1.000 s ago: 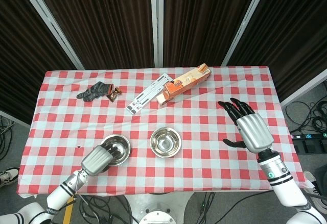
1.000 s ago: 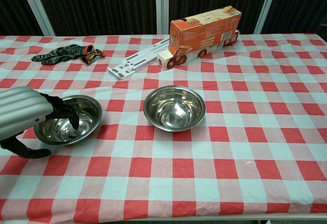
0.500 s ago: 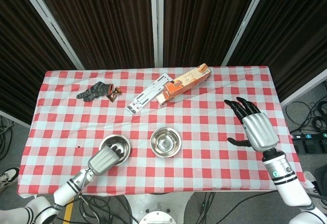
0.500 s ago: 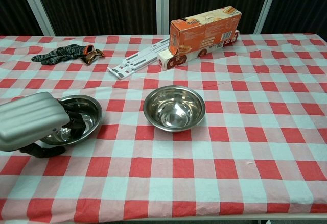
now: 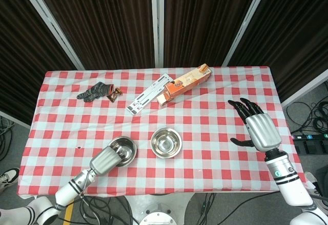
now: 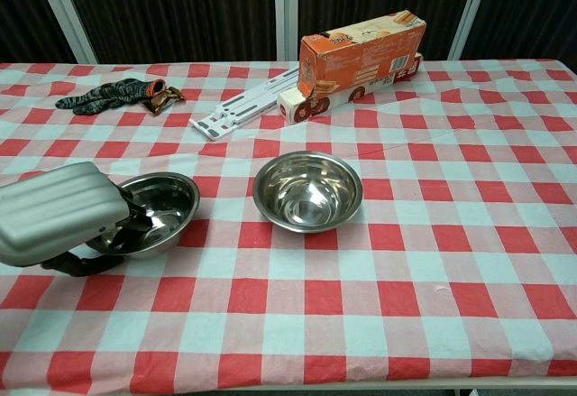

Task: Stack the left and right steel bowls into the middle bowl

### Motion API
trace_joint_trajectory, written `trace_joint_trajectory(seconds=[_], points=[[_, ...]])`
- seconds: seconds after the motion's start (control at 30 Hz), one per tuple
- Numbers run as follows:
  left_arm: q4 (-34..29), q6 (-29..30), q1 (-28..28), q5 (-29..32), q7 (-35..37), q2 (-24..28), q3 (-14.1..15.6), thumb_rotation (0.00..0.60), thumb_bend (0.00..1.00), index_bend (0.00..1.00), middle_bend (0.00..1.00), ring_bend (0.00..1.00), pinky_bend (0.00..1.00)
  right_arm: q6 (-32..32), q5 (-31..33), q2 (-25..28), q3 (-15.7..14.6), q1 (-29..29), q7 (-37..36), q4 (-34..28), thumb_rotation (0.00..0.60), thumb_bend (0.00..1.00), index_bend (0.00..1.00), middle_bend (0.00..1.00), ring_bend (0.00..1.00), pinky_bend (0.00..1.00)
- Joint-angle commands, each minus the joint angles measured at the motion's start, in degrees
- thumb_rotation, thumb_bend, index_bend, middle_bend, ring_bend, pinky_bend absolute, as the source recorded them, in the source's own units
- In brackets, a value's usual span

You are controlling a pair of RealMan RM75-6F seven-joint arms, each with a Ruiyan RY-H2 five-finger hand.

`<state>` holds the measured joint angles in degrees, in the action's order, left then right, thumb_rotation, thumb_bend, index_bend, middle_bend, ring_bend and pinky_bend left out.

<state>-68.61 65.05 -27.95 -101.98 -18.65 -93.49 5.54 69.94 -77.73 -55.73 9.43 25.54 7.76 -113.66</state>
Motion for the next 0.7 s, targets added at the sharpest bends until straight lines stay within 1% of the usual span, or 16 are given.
trace_joint_trajectory(seconds=[0.03, 0.43, 0.57, 0.7], points=[[-1.0, 0.4, -0.4, -0.1, -0.6, 0.5, -0.2, 0.6, 0.39, 0.66, 0.68, 0.6, 0.7, 0.0, 0.1, -0.1, 0.0, -0.1, 0.0, 0.1, 0.6, 0.0, 0.09, 0.16, 0.07, 0.16], [-7.8, 1.2, -2.9, -0.7, -4.3, 3.1, -2.2, 0.6, 0.4, 0.67, 0.7, 0.62, 0.72, 1.5, -0.6, 0.9, 1.0, -0.9, -1.4, -0.3, 0.6, 0.01, 0.09, 0.16, 0.07, 0.16], [-10.4, -1.1, -5.6, -0.7, -6.4, 3.4, -4.0, 0.6, 0.4, 0.67, 0.7, 0.62, 0.72, 2.8, -1.2, 2.0, 1.6, -1.5, -2.3, -0.9, 0.6, 0.01, 0.09, 0.16, 0.07, 0.16], [-11.8, -4.5, -8.6, 0.3, -8.6, 2.4, -6.3, 0.6, 0.4, 0.68, 0.7, 0.62, 0.72, 3.5, -1.4, 3.1, 2.1, -1.9, -3.0, -1.5, 0.6, 0.01, 0.09, 0.16, 0.07, 0.16]])
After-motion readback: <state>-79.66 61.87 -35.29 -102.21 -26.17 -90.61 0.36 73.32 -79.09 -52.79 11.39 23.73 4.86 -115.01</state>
